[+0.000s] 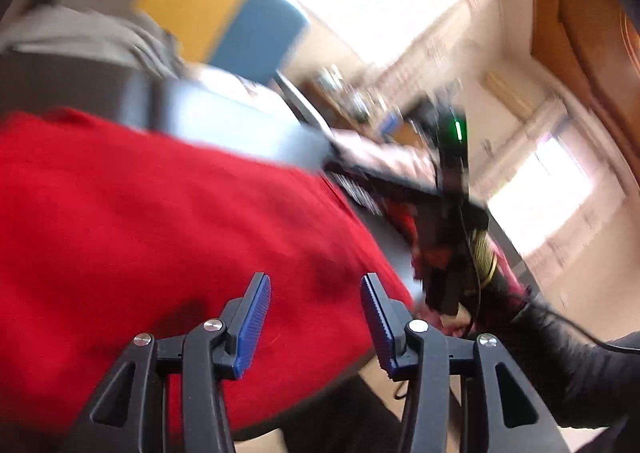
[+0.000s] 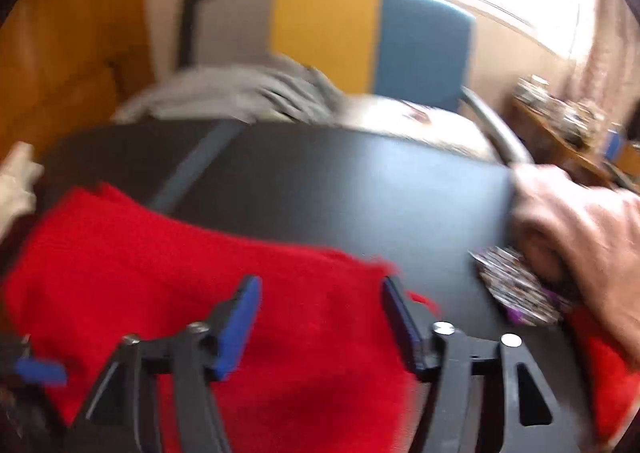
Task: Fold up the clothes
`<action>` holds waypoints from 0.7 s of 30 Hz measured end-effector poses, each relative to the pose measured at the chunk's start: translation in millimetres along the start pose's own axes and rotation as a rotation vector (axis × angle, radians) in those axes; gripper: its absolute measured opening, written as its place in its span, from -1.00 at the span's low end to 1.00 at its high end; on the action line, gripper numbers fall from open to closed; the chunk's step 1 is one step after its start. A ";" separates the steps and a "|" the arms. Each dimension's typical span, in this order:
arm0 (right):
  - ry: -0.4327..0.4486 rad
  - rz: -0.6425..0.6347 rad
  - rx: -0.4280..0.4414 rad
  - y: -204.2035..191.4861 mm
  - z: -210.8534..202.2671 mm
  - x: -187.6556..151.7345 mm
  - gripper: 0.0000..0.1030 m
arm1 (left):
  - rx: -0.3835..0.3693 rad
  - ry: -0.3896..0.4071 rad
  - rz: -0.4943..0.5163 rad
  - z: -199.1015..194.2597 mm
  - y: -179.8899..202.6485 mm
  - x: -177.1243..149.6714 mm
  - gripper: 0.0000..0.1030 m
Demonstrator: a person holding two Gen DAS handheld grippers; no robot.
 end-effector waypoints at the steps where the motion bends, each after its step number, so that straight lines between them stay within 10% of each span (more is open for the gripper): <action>1: 0.006 0.000 0.052 -14.6 3.4 3.0 0.30 | 0.049 0.037 -0.010 -25.3 -15.7 2.4 0.03; 7: -0.036 0.008 0.221 -71.0 56.7 1.8 0.41 | 0.253 0.081 -0.159 -136.5 -118.8 -18.9 0.23; 21: -0.079 0.021 0.319 -74.2 90.6 -13.2 0.89 | -0.013 -0.059 -0.198 -90.9 -155.1 -26.4 -0.04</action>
Point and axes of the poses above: each gripper's, at about its wrist camera, not at the fingertips, and z roughly the way its jaws point, y to its right, x to its top, the point moved 6 cm from there along z, roughly the way its jaws point, and after that the axes turned 7 degrees about z, right-handed, at the moved point
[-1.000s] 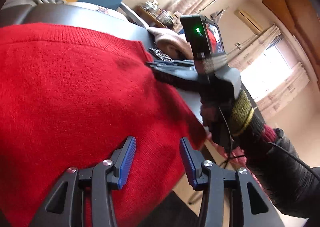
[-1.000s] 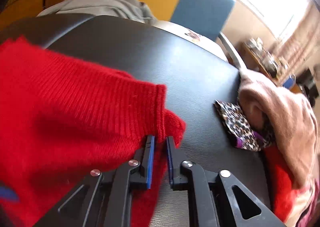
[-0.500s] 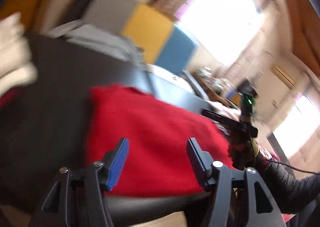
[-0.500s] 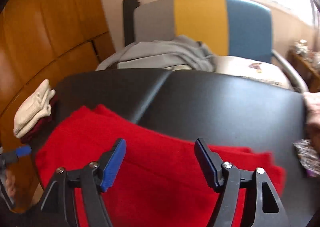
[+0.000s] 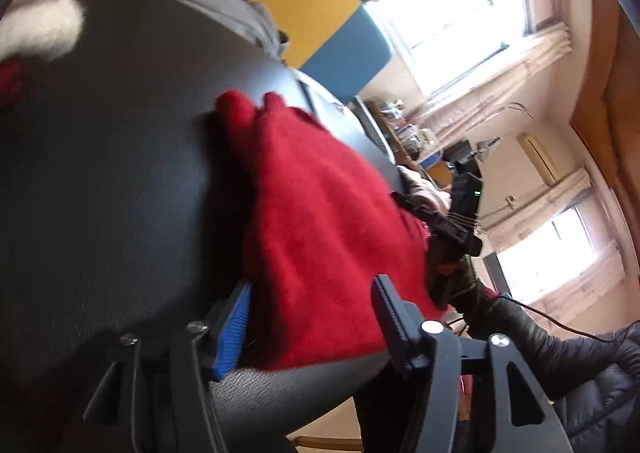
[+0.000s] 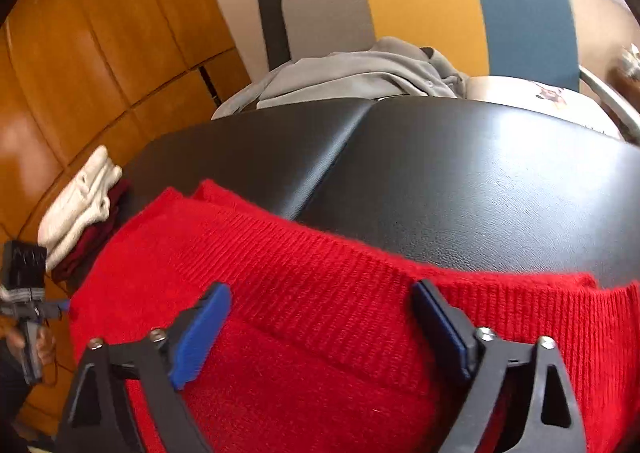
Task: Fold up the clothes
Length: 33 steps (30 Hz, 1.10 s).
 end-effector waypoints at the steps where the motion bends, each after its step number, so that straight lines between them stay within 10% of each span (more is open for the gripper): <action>1: -0.004 -0.008 -0.001 -1.2 1.2 0.3 0.93 | 0.004 -0.011 0.023 -1.5 3.1 -0.3 -0.39; 3: -0.008 -0.014 -0.004 -1.9 2.5 0.9 0.96 | 0.068 -0.064 0.072 -3.5 9.1 -7.3 -0.90; 11: 0.001 -0.016 0.006 -1.0 2.8 1.9 0.99 | 0.176 -0.106 0.018 -18.3 -11.2 -34.4 -0.91; 18: 0.011 -0.015 0.009 -2.1 1.9 2.4 1.00 | 0.196 -0.011 0.032 -19.6 1.7 11.4 -0.24; 29: 0.030 0.015 0.056 0.4 -1.1 4.2 1.00 | 0.247 -0.093 0.095 59.9 -21.2 101.0 -0.06; 32: 0.037 0.030 0.077 2.4 -2.4 4.4 1.00 | 0.253 -0.174 0.118 74.3 -25.7 99.1 -0.28; 33: 0.039 0.035 0.085 3.3 -3.0 4.3 1.00 | 0.270 -0.170 0.161 76.6 -19.2 98.4 -0.68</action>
Point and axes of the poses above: each gripper's, at about its wrist camera, not at the fingertips, and z roughly the way its jaws point, y to its right, x to its top, the point moved 6 cm from there along z, roughly the way its jaws point, and after that the axes turned 7 degrees about z, right-handed, at the moved point
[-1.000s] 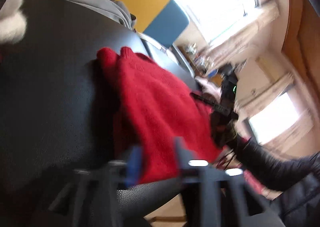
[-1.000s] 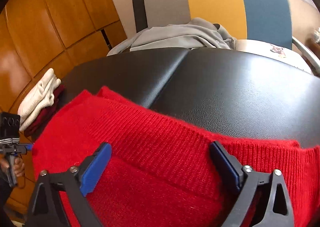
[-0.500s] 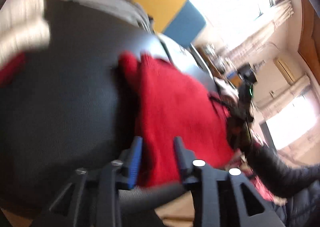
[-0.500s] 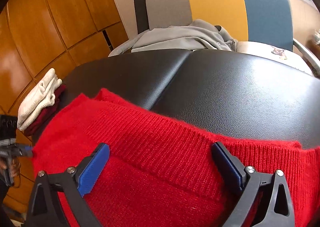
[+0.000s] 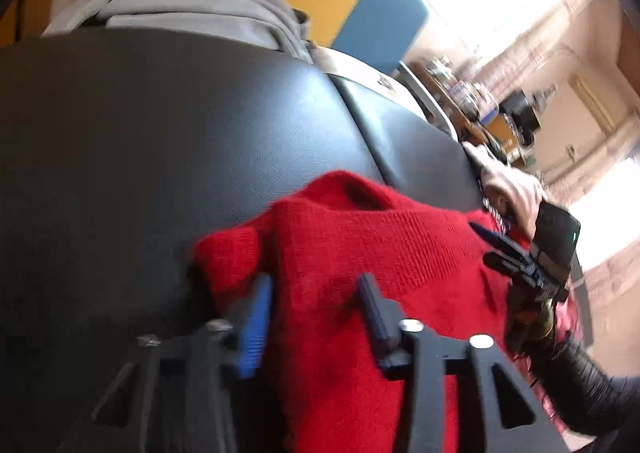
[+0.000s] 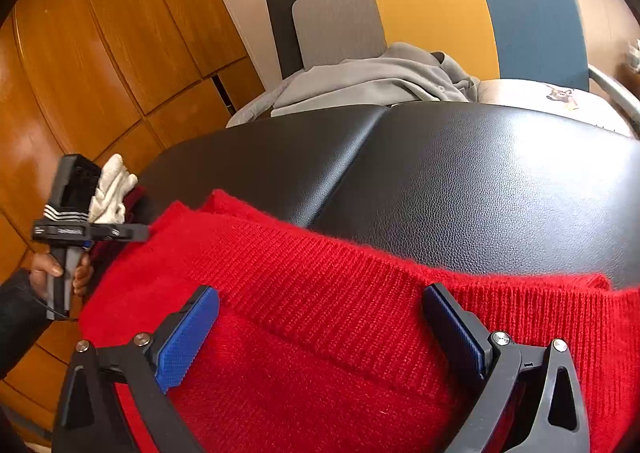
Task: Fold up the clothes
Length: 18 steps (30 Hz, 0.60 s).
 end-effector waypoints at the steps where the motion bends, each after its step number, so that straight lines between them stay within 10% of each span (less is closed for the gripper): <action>1: 0.002 0.004 0.005 0.5 -0.5 0.0 1.00 | 0.028 0.006 0.019 -2.6 3.6 -1.5 -0.86; 7: 0.008 0.009 -0.033 -5.5 -13.1 -0.3 0.99 | 0.104 0.131 -0.086 -27.6 -4.1 1.4 -0.87; 11: 0.031 -0.026 -0.094 -3.8 -37.7 -4.7 0.99 | 0.154 0.057 -0.050 -8.9 -4.0 -7.3 -0.87; 16: -0.020 0.038 -0.334 52.9 -58.9 -26.7 0.99 | 0.199 0.077 -0.126 -5.0 -15.5 -10.0 -0.67; 18: 0.014 0.128 -0.308 73.7 -71.1 -36.7 0.99 | 0.228 0.104 -0.162 -11.3 -20.5 -10.0 -0.62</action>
Point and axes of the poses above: each gripper's, at about its wrist camera, not at the fingertips, and z roughly the way its jaws point, y to its right, x to its top, the point moved 6 cm from there along z, roughly the way its jaws point, and after that the axes turned 7 degrees about z, right-handed, at the moved point
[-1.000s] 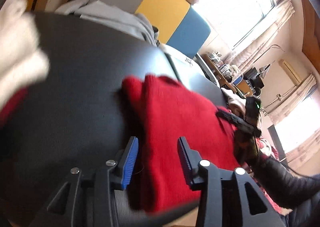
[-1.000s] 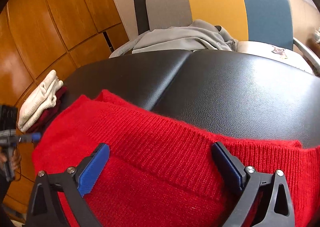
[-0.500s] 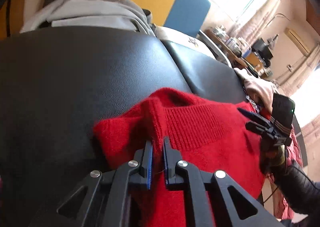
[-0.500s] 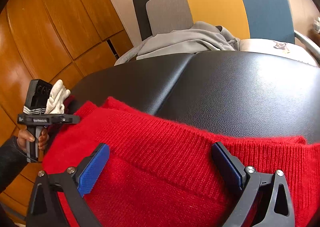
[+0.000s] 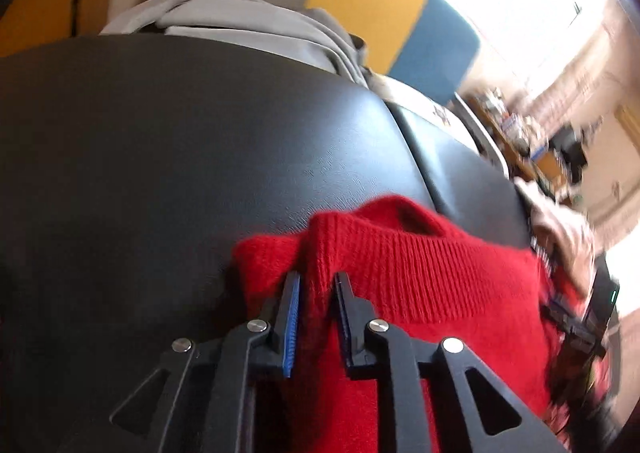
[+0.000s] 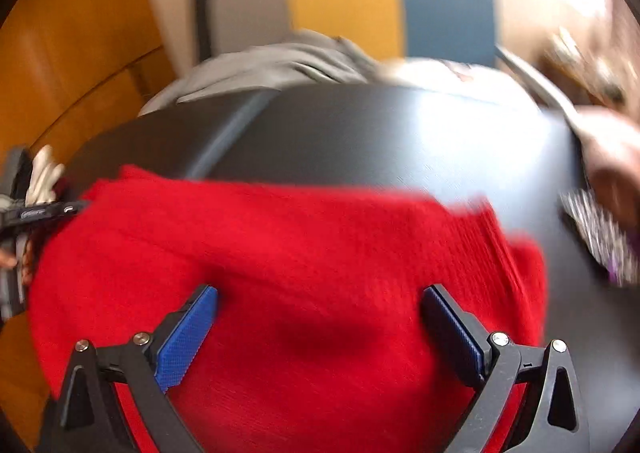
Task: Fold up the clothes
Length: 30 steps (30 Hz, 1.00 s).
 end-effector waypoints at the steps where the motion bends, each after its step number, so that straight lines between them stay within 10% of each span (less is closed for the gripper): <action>1: 0.013 0.033 0.016 6.9 -3.9 -1.1 0.99 | 0.019 0.017 -0.011 -3.7 -1.4 0.8 -0.59; 10: 0.104 0.098 -0.002 42.8 -38.4 17.6 0.92 | 0.031 0.203 0.133 -45.7 62.5 0.9 -0.42; 14: 0.045 0.055 -0.053 54.2 -23.9 24.4 0.15 | 0.009 0.157 0.168 -26.2 79.6 -9.6 -0.42; 22: -0.017 -0.015 -0.241 73.6 -11.0 16.4 0.13 | 0.011 0.110 0.232 -1.1 98.4 -21.7 -0.40; 24: -0.010 -0.042 -0.264 72.4 -11.6 14.8 -0.08 | 0.023 0.095 0.227 6.5 94.7 -27.5 -0.40; 26: -0.004 -0.089 -0.307 67.4 -15.3 18.3 -0.71 | 0.017 0.121 0.232 -2.0 99.1 -27.3 -0.40; 30: -0.001 -0.163 -0.420 68.5 -21.4 16.4 -0.81 | -0.035 0.185 0.261 -21.9 110.9 -23.9 -0.36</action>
Point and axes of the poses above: each gripper's, at about its wrist camera, not at the fingertips, and z roughly the way its jaws point, y to its right, x to its top, the point moved 6 cm from there along z, roughly the way its jaws point, and after that the axes turned 7 degrees about z, right-handed, at the moved point
